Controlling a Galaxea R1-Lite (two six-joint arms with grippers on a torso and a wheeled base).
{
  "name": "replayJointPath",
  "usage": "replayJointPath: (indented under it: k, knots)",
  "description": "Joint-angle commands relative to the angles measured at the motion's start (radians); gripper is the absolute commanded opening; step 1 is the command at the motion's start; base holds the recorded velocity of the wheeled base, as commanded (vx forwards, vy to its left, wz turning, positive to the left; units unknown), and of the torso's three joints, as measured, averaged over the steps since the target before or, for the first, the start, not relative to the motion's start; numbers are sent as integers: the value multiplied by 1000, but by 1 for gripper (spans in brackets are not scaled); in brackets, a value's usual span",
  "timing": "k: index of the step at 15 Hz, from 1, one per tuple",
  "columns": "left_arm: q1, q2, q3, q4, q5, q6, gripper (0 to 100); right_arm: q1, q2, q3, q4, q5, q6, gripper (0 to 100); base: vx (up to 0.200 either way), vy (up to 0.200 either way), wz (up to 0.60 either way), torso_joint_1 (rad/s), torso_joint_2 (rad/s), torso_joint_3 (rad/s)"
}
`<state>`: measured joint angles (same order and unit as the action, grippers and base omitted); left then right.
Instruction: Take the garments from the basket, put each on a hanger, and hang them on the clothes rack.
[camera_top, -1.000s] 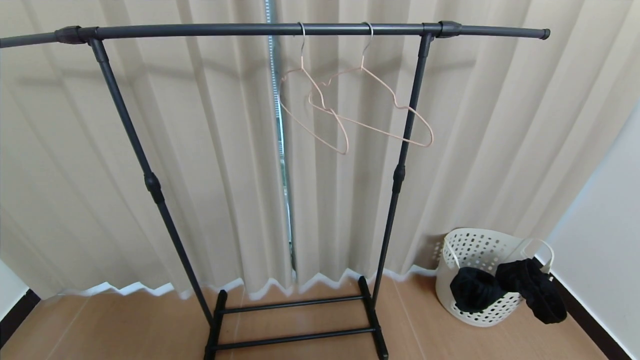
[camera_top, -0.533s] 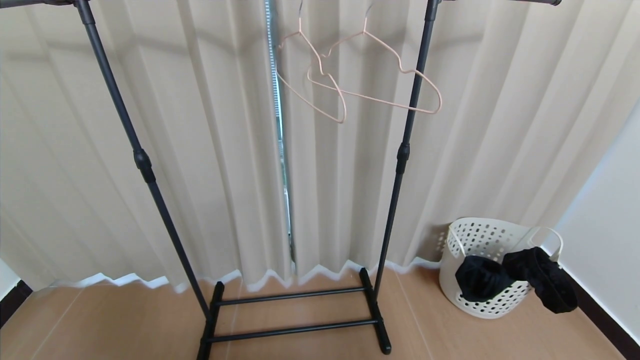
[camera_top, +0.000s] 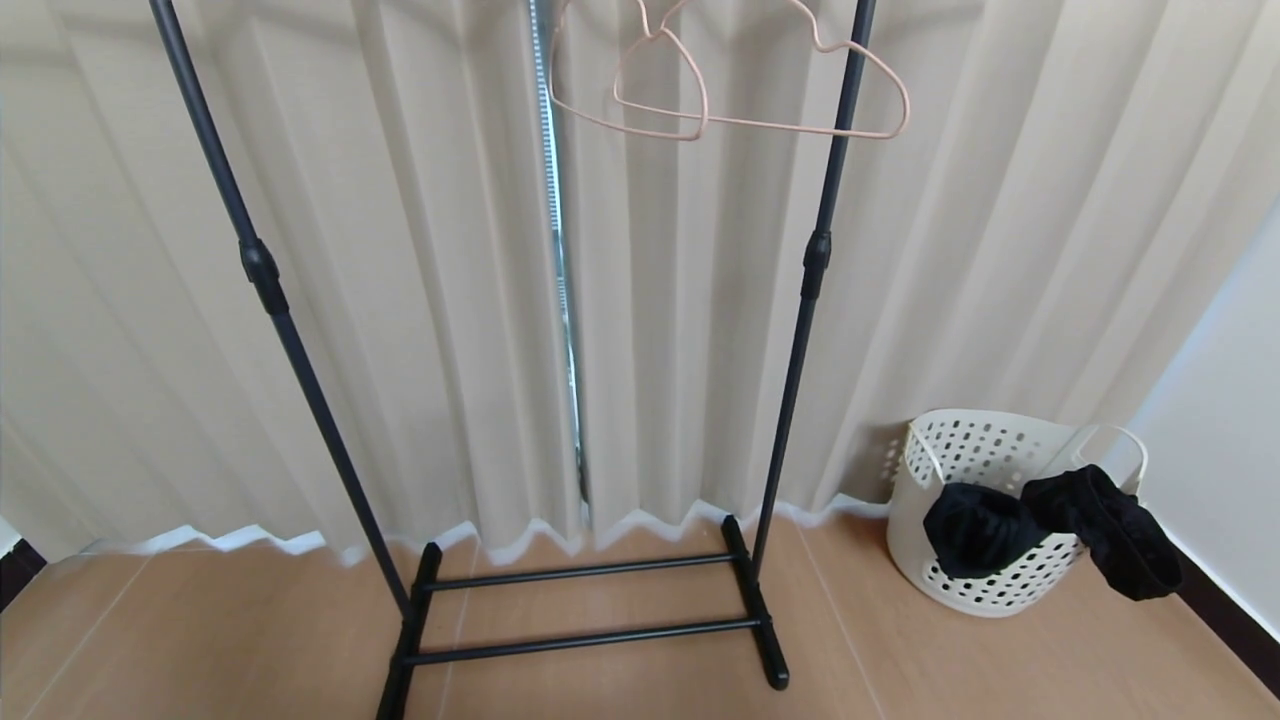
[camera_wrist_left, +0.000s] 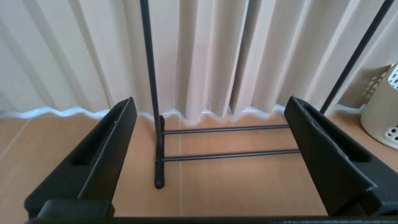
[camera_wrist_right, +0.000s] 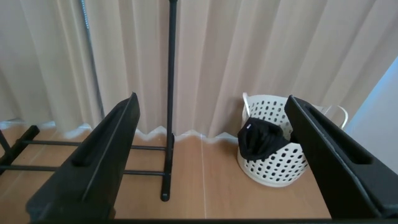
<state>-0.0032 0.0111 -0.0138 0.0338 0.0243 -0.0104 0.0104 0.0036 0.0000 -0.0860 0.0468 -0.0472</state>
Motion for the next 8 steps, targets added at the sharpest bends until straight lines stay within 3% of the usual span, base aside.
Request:
replayJointPath:
  k: [1,5,8]
  knots:
    - [0,1,0,0,0,0,100,0,1,0,0,1,0,100,0,0,0,-12,163,149]
    - [0,1,0,0,0,0,100,0,1,0,-1,1,0,100,0,0,0,-1,39,38]
    - [0,1,0,0,0,0,100,0,1,0,-1,1,0,100,0,0,-600,-1,4,1]
